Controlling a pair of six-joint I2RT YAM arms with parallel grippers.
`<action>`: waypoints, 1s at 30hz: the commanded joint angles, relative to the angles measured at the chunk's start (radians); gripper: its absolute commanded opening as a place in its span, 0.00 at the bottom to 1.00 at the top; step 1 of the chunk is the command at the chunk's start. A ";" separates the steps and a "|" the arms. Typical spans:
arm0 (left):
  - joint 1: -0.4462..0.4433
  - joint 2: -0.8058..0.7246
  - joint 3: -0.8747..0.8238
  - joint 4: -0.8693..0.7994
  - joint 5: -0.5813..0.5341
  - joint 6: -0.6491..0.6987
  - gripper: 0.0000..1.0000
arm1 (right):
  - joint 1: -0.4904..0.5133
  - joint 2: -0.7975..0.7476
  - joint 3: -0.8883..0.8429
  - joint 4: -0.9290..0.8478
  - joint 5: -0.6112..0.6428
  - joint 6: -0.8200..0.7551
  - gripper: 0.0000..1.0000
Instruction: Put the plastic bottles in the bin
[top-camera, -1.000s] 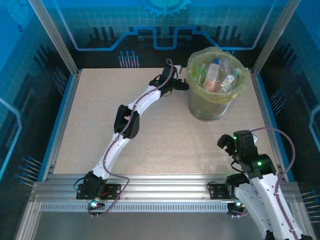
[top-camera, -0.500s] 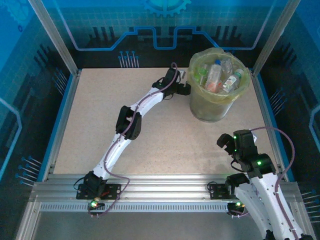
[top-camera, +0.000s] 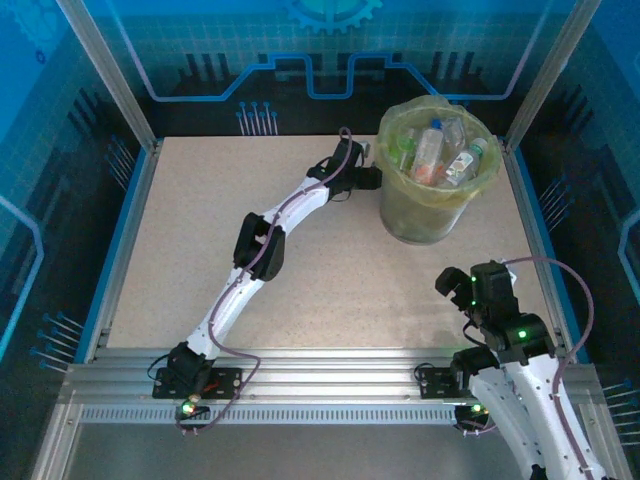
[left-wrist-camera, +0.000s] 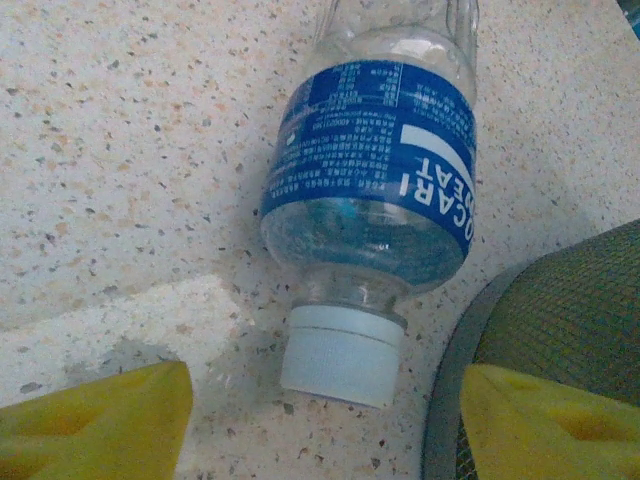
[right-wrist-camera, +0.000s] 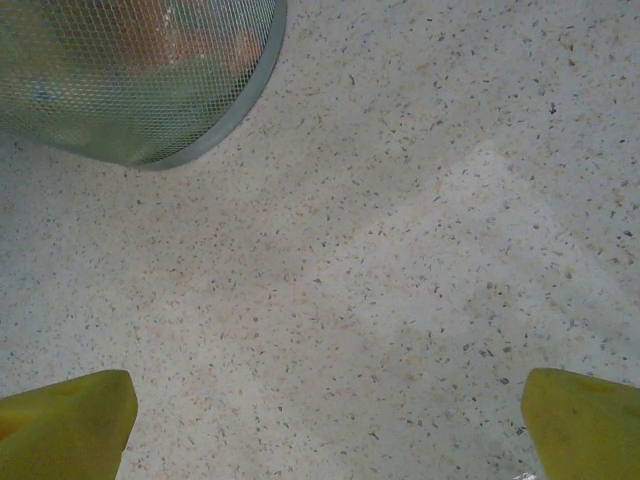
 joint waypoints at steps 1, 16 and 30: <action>0.005 0.029 0.036 0.030 0.034 -0.065 0.70 | 0.015 -0.018 0.020 -0.015 0.031 -0.003 1.00; 0.021 0.053 0.039 0.062 0.065 -0.150 0.66 | 0.016 -0.019 0.028 -0.018 0.040 -0.002 1.00; 0.032 0.073 0.047 0.101 0.086 -0.200 0.55 | 0.015 -0.023 0.033 -0.018 0.051 -0.001 1.00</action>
